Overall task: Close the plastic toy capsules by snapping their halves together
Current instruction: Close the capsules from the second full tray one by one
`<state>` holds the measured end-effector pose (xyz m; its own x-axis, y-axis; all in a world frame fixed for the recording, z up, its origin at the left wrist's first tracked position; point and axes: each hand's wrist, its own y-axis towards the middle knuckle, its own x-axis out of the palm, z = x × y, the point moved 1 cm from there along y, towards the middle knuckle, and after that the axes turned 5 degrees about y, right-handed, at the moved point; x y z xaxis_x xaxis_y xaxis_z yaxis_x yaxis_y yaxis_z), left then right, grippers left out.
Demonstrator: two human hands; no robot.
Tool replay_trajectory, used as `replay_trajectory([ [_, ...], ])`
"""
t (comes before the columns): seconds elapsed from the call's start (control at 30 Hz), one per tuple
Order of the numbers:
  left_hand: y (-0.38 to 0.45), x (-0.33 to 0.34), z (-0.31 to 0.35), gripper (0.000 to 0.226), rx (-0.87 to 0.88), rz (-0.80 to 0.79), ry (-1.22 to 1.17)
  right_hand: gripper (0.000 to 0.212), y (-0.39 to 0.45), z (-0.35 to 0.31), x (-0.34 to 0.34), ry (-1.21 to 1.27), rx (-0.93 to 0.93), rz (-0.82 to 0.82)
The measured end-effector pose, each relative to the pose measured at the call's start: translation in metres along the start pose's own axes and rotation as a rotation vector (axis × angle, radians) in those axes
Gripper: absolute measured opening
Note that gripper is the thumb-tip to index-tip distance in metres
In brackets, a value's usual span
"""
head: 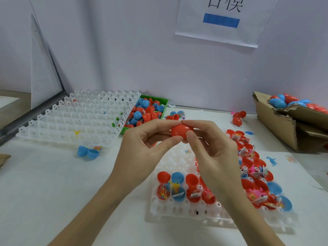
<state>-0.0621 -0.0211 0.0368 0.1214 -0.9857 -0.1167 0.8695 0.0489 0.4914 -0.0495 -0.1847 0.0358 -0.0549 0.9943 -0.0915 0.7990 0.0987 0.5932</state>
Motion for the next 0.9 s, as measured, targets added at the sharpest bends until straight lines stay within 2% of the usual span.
replay_trajectory([
  [0.17,-0.001,0.001,-0.003,0.029,-0.058,0.07,-0.105,0.047,-0.007,0.009,0.007,-0.198,-0.081,-0.076],
  [0.27,-0.002,0.004,-0.004,0.029,-0.085,0.081,-0.145,0.058,-0.01,0.011,0.012,-0.35,-0.109,-0.045],
  [0.37,-0.006,0.009,-0.004,0.031,-0.124,0.076,-0.171,0.056,-0.011,0.011,0.013,-0.467,-0.153,0.02],
  [0.5,-0.011,0.015,-0.002,0.031,-0.126,0.081,-0.116,0.042,-0.013,0.01,0.013,-0.571,-0.197,0.1],
  [0.9,-0.016,0.022,-0.002,0.03,-0.097,0.121,-0.085,0.051,-0.013,0.01,0.009,-0.603,-0.201,-0.023],
])
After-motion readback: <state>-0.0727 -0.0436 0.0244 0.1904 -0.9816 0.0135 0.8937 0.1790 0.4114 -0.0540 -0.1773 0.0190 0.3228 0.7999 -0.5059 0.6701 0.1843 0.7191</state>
